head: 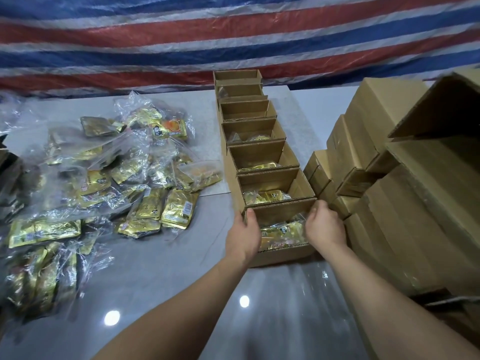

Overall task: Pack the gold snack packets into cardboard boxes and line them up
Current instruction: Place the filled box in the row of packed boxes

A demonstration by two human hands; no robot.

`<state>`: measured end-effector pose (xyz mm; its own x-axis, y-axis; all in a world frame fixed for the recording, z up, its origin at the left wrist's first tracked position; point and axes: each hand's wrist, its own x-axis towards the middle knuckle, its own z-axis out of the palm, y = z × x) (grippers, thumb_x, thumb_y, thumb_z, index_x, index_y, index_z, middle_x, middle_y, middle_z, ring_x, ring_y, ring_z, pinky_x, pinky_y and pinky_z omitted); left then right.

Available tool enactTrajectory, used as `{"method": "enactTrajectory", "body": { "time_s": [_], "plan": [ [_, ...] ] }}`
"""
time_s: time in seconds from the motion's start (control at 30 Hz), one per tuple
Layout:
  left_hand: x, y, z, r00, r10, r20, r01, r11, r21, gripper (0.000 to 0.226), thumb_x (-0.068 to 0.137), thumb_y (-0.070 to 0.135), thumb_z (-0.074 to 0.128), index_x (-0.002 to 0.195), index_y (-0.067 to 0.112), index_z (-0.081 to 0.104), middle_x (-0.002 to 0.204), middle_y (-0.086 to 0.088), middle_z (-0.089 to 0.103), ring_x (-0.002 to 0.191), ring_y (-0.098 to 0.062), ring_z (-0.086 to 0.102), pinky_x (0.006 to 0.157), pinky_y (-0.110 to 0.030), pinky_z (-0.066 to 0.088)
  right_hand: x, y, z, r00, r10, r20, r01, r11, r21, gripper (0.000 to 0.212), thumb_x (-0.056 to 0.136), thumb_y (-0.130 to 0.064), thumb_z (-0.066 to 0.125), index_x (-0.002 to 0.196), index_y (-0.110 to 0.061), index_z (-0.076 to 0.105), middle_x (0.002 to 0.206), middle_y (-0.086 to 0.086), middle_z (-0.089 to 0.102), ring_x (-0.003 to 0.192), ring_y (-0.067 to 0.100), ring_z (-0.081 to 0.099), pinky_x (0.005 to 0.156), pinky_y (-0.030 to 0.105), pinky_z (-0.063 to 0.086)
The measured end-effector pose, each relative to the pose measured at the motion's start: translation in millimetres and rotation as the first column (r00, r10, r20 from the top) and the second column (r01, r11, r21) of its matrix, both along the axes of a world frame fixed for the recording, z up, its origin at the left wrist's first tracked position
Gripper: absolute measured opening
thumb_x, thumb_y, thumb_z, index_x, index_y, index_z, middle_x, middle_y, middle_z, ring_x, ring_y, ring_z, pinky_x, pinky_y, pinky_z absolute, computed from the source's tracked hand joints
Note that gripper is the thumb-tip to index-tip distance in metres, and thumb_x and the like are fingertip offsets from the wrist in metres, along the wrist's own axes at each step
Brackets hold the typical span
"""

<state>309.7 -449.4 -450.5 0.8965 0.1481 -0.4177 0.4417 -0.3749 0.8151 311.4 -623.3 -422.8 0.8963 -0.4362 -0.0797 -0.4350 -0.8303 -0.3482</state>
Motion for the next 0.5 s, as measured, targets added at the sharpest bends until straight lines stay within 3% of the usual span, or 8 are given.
{"method": "enactTrajectory", "body": {
  "time_s": [0.07, 0.23, 0.5],
  "plan": [
    [-0.5, 0.5, 1.6, 1.000, -0.002, 0.007, 0.002, 1.000, -0.013, 0.057, 0.101, 0.051, 0.023, 0.139, 0.015, 0.045, 0.135, -0.009, 0.056, 0.127, -0.033, 0.049, 0.105, -0.038, 0.036, 0.0, -0.8, -1.2, 1.000, 0.007, 0.019, -0.007, 1.000, 0.005, 0.011, 0.100, -0.012, 0.040, 0.100, -0.009, 0.050, 0.093, 0.024, 0.067, 0.087, 0.041, 0.065, 0.065, 0.033, 0.037],
    [-16.7, -2.8, -1.2, 0.999, 0.003, 0.052, -0.002, 1.000, -0.018, 0.059, 0.101, 0.052, 0.024, 0.152, 0.022, 0.030, 0.150, 0.000, 0.044, 0.138, -0.024, 0.039, 0.110, -0.032, 0.029, -20.2, -1.3, -8.1, 0.995, -0.006, 0.103, 0.003, 1.000, 0.026, 0.012, 0.095, -0.007, 0.044, 0.103, -0.010, 0.053, 0.088, 0.025, 0.067, 0.080, 0.044, 0.064, 0.064, 0.037, 0.040],
    [-6.6, -2.9, 2.4, 0.995, 0.096, 0.010, -0.095, 0.993, -0.065, 0.055, 0.100, 0.053, 0.028, 0.143, 0.023, 0.044, 0.145, 0.001, 0.050, 0.135, -0.023, 0.043, 0.107, -0.032, 0.031, -3.7, -1.4, -7.6, 0.997, -0.005, 0.082, 0.004, 1.000, 0.016, 0.010, 0.098, -0.011, 0.040, 0.095, -0.012, 0.050, 0.091, 0.026, 0.066, 0.084, 0.044, 0.063, 0.065, 0.035, 0.035]
  ]
}}
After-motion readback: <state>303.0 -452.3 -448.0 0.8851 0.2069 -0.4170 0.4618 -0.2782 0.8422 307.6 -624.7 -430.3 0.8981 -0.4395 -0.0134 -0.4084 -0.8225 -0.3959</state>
